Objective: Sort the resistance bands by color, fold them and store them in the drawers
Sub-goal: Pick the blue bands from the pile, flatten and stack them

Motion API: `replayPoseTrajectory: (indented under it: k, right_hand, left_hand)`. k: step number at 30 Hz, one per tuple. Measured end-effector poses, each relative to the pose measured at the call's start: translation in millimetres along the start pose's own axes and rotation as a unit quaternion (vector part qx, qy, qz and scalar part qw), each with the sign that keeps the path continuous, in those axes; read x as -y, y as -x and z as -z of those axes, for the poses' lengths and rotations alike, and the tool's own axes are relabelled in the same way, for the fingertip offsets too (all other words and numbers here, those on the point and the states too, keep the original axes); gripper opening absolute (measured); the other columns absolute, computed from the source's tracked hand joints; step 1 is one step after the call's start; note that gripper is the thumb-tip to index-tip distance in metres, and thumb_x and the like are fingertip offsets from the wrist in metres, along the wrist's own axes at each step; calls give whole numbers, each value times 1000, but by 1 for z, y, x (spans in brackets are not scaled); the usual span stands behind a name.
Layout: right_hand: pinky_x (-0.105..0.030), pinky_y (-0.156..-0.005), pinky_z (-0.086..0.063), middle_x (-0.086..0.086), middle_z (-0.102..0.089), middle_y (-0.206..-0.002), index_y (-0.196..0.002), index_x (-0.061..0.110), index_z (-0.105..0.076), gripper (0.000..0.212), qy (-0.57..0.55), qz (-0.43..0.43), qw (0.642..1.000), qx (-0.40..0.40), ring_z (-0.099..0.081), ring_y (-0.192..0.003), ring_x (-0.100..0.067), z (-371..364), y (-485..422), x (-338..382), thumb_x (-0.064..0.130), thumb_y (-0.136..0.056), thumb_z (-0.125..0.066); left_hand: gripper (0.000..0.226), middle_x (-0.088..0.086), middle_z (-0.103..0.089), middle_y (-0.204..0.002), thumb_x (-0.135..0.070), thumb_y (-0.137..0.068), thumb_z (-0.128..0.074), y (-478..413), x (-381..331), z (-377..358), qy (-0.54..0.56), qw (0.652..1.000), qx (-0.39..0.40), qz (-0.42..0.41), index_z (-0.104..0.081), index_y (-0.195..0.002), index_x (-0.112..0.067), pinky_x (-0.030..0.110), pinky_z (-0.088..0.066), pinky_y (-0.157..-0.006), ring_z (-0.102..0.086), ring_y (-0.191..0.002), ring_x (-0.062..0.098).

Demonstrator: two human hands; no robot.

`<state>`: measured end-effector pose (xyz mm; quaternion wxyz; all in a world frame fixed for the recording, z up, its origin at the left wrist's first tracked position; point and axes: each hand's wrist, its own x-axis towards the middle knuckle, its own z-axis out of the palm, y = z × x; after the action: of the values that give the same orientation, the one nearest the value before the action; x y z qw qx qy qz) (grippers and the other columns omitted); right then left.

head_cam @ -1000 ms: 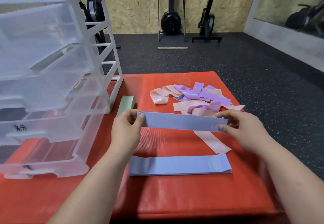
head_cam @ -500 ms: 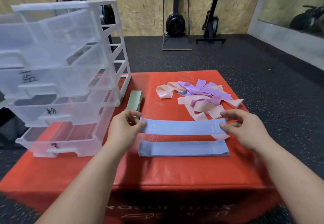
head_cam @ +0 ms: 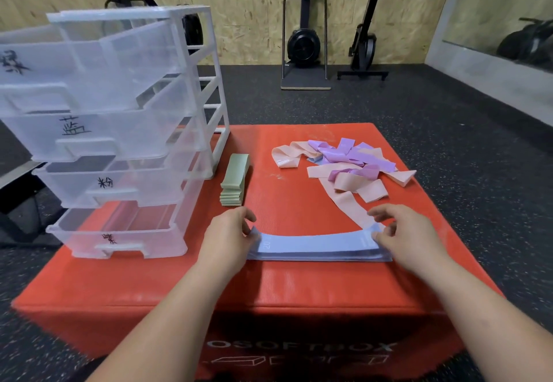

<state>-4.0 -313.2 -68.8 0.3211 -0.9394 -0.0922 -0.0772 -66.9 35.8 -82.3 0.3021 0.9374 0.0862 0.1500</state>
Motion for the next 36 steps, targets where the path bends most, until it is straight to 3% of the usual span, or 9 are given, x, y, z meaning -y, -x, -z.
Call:
replayPoseTrajectory:
  k: [4, 7, 11, 13, 16, 18, 23, 29, 36]
  right_hand:
    - [-38, -82, -53, 11, -63, -103, -110, 39, -70, 43, 77, 24, 996, 29, -60, -83, -12, -14, 2, -8, 10, -79, -77]
    - [-37, -83, -50, 12, -62, -111, -117, 41, -68, 43, 157, 29, 987, 31, -51, -101, -17, -14, 1, -7, 17, -82, -75]
    - [-36, -86, -49, 17, -62, -118, -118, 44, -67, 43, 146, 60, 987, 21, -48, -102, -13, -3, -6, -6, 23, -82, -78]
    - [-31, -88, -44, 22, -63, -122, -121, 45, -66, 48, 116, 88, 988, 47, -51, -107, -11, 6, -10, -7, 29, -80, -83]
    - [-23, -98, -37, 27, -54, -133, -136, 44, -58, 72, 127, 121, 969, 173, -49, -123, -4, 16, -12, -10, 41, -72, -90]
    - [-23, -103, -37, 27, -53, -136, -141, 43, -55, 79, 165, 126, 954, 215, -49, -127, -3, 15, -11, -14, 43, -71, -90]
    - [-27, -102, -45, 25, -63, -131, -133, 42, -62, 65, 166, 118, 960, 194, -59, -122, -5, 9, -12, -23, 35, -74, -89]
    - [-30, -105, -44, 23, -60, -130, -138, 46, -57, 77, 168, 123, 954, 215, -49, -121, -5, 6, -16, -28, 49, -68, -87]
    - [-30, -103, -45, 21, -62, -129, -137, 48, -57, 73, 175, 135, 953, 207, -51, -119, -6, 3, -19, -29, 52, -69, -86]
  left_hand:
    - [32, -9, -60, -93, -24, -85, -79, 0, 1, -7, -86, 996, 31, -26, -68, -115, -29, 38, -51, -76, -59, -90, 18]
    - [39, -7, -56, -99, -33, -84, -81, -1, 2, -6, -116, 992, 26, -44, -66, -120, -30, 41, -53, -81, -59, -96, 21]
    - [47, -11, -60, -110, -39, -84, -83, -6, 0, 5, -105, 990, 34, -88, -64, -126, -34, 41, -54, -89, -60, -108, 18]
    - [64, -13, -61, -129, -48, -82, -84, -7, 0, 11, -107, 981, 103, -126, -58, -139, -36, 40, -51, -101, -57, -122, 14]
    - [85, -15, -51, -151, -50, -80, -85, -5, -1, 14, -146, 956, 204, -156, -44, -154, -40, 41, -44, -113, -47, -139, 13]
    - [82, -15, -53, -150, -44, -83, -85, -5, 1, 12, -152, 953, 216, -150, -43, -154, -40, 39, -43, -113, -47, -138, 14]
    - [72, -13, -61, -137, -45, -83, -84, -8, 3, 11, -166, 953, 194, -161, -51, -147, -39, 38, -47, -105, -53, -127, 16]
    - [77, -16, -59, -135, -46, -81, -85, -10, 2, 11, -157, 954, 208, -151, -48, -149, -41, 37, -48, -104, -51, -126, 13]
    - [73, -18, -60, -131, -48, -80, -85, -14, 7, 8, -158, 953, 204, -159, -52, -144, -41, 37, -48, -103, -52, -124, 12]
